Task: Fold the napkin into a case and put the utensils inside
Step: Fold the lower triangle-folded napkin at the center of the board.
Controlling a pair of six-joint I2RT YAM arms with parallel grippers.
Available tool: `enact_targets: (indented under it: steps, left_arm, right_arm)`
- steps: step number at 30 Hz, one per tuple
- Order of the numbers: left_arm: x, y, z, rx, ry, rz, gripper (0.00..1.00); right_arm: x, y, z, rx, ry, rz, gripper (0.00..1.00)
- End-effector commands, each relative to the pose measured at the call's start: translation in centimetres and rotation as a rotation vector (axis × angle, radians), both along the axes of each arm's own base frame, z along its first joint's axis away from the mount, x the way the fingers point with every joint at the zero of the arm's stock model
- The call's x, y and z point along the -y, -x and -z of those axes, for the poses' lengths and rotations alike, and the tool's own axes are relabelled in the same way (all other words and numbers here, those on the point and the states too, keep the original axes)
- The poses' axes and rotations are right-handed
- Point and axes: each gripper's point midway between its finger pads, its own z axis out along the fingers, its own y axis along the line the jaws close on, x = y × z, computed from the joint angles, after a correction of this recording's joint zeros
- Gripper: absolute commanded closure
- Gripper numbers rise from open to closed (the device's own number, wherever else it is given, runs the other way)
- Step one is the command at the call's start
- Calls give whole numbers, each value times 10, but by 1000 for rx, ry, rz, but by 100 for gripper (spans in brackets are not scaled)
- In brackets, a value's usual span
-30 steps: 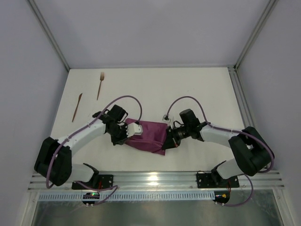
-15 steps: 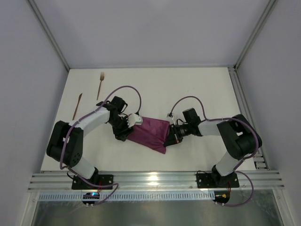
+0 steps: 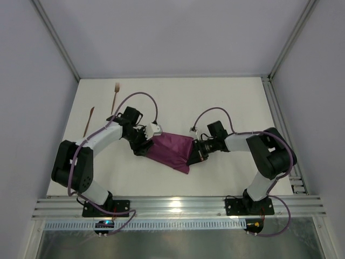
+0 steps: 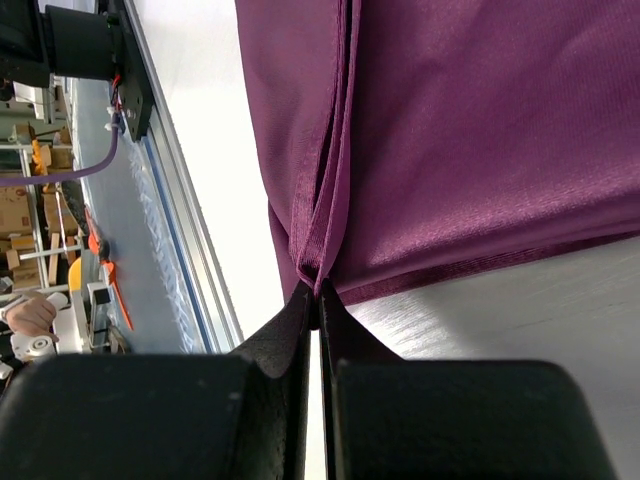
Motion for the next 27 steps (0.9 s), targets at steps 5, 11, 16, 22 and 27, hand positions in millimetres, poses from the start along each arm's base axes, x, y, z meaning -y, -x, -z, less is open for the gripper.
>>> enact_targets:
  steps: [5,11,16,22,27]
  left_arm:
    - [-7,-42,-37,187,26,-150,43]
    - [-1,-77,-53,289,40,-251,39]
    - [-5,-127,-44,309,-24,-455,40]
    - [-16,-151,-18,317,-104,-546,39]
    - [19,-137,-16,226,67,-442,47]
  right_arm:
    - [-2,-12,-4,-28,51,-9,96]
    - [0,-20,-6,-12,99,-1,96]
    - [0,-26,-7,-3,156,-15,96]
    - [-3,-32,-12,9,169,-70,96]
    - [-5,-39,-7,-3,187,-113,96]
